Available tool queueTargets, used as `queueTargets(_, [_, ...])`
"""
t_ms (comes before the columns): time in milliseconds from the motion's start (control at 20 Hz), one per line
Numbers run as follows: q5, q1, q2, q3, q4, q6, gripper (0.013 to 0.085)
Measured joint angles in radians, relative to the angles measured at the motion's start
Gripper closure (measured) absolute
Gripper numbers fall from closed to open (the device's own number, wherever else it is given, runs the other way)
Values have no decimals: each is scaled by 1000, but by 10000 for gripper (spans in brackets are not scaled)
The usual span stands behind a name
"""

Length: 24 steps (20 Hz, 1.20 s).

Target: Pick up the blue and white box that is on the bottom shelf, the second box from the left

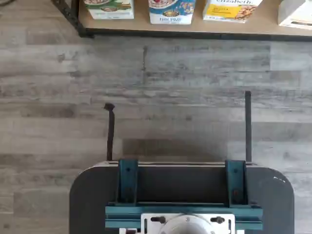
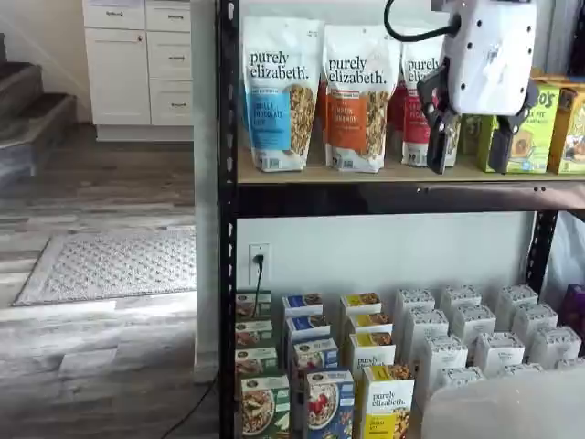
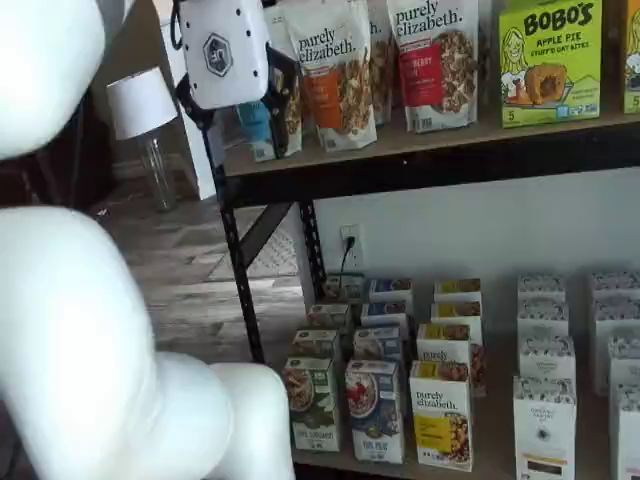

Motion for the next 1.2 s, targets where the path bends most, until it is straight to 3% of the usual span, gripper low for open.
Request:
queueTargets(150, [-30,-29,-18,16,32,-16,130])
queueTargets(550, [-52,-33,-26,30,38,-19,130])
queueTargets(1200, [-191,22,-38,183,31,25,130])
